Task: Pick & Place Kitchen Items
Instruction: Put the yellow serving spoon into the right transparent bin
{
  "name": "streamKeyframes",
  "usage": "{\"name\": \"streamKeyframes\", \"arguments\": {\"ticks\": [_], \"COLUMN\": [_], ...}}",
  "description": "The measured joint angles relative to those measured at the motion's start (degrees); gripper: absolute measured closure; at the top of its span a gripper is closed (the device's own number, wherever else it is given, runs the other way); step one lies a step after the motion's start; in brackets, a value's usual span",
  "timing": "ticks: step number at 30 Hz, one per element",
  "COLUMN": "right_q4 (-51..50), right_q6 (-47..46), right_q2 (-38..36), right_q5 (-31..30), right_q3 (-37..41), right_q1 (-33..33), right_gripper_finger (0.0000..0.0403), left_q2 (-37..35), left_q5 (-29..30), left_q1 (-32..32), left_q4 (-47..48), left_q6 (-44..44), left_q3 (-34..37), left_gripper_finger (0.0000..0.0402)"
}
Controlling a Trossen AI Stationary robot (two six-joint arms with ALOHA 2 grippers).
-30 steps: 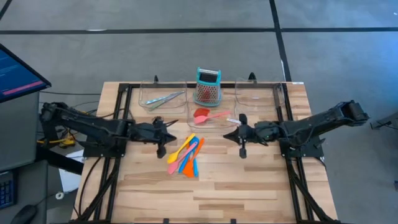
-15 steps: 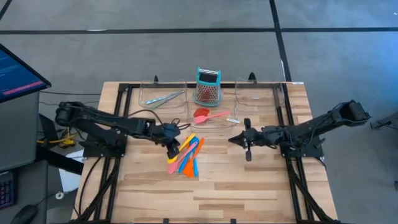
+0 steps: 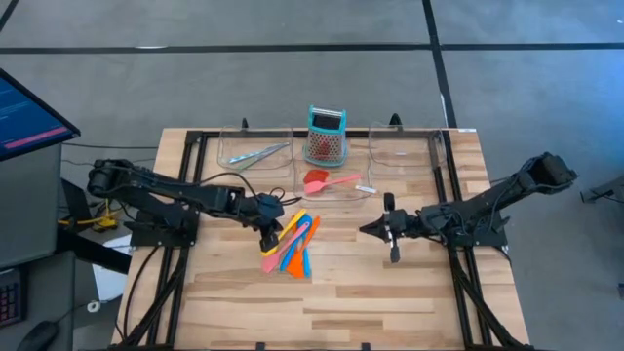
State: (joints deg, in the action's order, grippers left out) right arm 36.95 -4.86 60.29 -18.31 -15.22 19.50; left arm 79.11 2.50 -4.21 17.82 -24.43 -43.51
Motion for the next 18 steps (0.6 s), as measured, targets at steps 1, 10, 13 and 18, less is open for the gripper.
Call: {"name": "streamKeyframes", "arguments": {"ticks": [1, 10, 13, 18], "right_q4": [0.0, 0.0, 0.0, -0.9], "right_q6": [0.7, 12.0, 12.5, 7.7], "right_q2": [0.0, 0.0, 0.0, 0.0], "right_q5": [-0.9, -4.5, -4.5, -4.2], "right_q3": [0.0, 0.0, 0.0, 0.0], "right_q1": [0.2, -1.8, -3.1, -3.4], "right_gripper_finger": [0.0403, 0.0403, 0.0403, 0.0403], "left_q2": [0.0, 0.0, 0.0, 0.0], "left_q5": [0.0, 0.0, 0.0, 0.0], "left_q1": [0.0, 0.0, 0.0, 0.1], "left_q4": [-0.1, -0.9, -1.4, -1.7], "left_q6": [-0.1, -3.0, -3.0, -2.9], "left_q3": [0.0, 0.0, 0.0, 0.0], "left_gripper_finger": [0.04, 0.0398, 0.0398, 0.0398]}}
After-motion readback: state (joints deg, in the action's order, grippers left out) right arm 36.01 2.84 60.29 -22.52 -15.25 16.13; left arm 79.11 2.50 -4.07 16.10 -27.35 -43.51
